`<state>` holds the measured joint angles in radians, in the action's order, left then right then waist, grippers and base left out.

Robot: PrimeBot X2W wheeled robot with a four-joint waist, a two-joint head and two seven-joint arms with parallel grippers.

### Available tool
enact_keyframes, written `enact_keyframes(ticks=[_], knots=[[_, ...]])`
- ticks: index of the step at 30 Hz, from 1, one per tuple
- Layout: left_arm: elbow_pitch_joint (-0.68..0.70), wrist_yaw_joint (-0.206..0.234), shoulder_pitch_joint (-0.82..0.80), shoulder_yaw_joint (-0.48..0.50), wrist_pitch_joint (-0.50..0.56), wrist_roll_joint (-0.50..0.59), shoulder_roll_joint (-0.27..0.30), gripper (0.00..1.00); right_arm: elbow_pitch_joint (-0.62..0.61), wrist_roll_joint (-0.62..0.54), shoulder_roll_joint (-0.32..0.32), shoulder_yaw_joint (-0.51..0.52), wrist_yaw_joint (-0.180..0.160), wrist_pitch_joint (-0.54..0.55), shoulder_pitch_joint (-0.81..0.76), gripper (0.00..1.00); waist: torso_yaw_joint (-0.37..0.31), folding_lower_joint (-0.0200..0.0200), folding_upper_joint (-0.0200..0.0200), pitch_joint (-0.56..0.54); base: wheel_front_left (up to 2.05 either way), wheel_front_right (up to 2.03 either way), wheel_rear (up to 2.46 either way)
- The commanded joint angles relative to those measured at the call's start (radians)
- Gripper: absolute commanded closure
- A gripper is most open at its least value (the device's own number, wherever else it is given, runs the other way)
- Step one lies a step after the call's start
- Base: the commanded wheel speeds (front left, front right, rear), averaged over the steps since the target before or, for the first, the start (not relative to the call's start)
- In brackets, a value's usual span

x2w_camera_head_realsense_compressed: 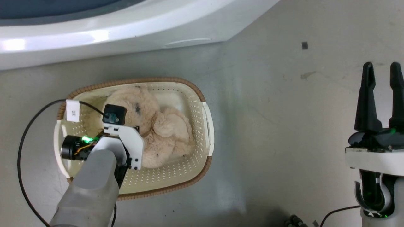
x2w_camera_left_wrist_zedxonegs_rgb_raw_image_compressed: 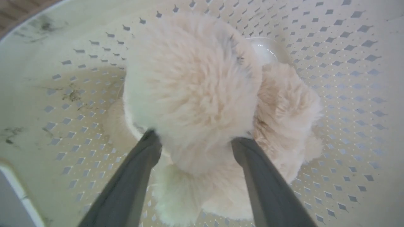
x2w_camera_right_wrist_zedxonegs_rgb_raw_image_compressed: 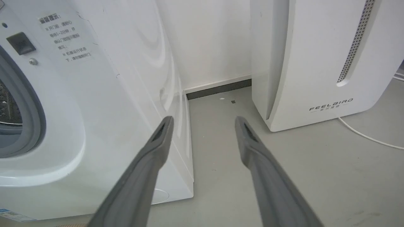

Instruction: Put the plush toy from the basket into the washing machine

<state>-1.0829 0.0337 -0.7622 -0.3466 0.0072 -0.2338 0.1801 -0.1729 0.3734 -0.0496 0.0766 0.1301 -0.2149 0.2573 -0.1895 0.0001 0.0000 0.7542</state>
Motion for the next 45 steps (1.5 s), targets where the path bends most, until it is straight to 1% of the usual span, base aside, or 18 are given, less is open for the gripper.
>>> enact_keyframes(ticks=[1,5,8,17,18,19,25,30,40,45], knots=[[-0.023,0.006,-0.026,-0.009,-0.006,-0.009,0.008,0.0,-0.01,0.01,-0.001,0.003,0.001,-0.01,0.022,0.0,-0.004,-0.0001,0.0,0.013,0.0,0.0,0.0],[-0.064,0.012,-0.06,-0.028,-0.032,-0.019,0.008,0.0,-0.012,0.023,-0.001,-0.003,0.001,-0.018,0.033,0.0,-0.009,-0.0001,0.0,0.034,0.0,0.0,0.0],[-0.095,0.032,-0.085,-0.042,-0.078,-0.022,0.013,0.0,-0.013,0.033,-0.001,-0.011,0.001,-0.024,0.041,0.0,-0.014,-0.0001,0.0,0.048,0.0,0.0,0.0],[-0.188,0.048,-0.134,-0.081,-0.122,-0.05,0.029,0.0,-0.015,0.063,-0.001,-0.026,0.001,-0.043,0.054,0.0,-0.037,-0.0001,0.0,0.085,0.0,0.0,0.0],[-0.198,0.049,-0.138,-0.089,-0.136,-0.05,0.03,0.62,-0.013,0.066,-0.001,-0.027,0.001,-0.045,0.054,0.0,-0.039,-0.0001,0.0,0.088,0.0,0.0,0.0],[-0.208,0.044,-0.139,-0.095,-0.137,-0.053,0.031,1.0,-0.011,0.069,-0.001,-0.027,0.001,-0.047,0.055,0.0,-0.041,-0.0001,0.0,0.088,0.0,0.0,0.0],[-0.208,0.041,-0.111,-0.096,-0.172,-0.067,0.024,1.0,0.016,0.061,-0.001,-0.036,0.001,-0.047,0.04,0.0,-0.038,-0.0001,0.0,0.035,0.0,0.0,0.0],[-0.208,0.029,-0.075,-0.094,-0.194,-0.082,0.015,1.0,0.044,0.054,-0.001,-0.043,0.001,-0.047,0.019,0.0,-0.034,-0.0001,0.0,-0.029,0.0,0.0,0.0],[-0.207,-0.003,0.035,-0.1,-0.258,-0.104,-0.027,1.0,0.096,0.036,-0.001,-0.052,0.001,-0.047,-0.052,0.0,-0.016,-0.0001,0.0,-0.21,0.0,0.0,0.0],[-0.166,-0.009,0.091,-0.108,-0.268,-0.1,-0.047,1.0,0.115,0.022,-0.001,-0.051,0.001,-0.047,-0.095,0.0,0.005,-0.0001,0.0,-0.303,0.0,0.0,0.0]])
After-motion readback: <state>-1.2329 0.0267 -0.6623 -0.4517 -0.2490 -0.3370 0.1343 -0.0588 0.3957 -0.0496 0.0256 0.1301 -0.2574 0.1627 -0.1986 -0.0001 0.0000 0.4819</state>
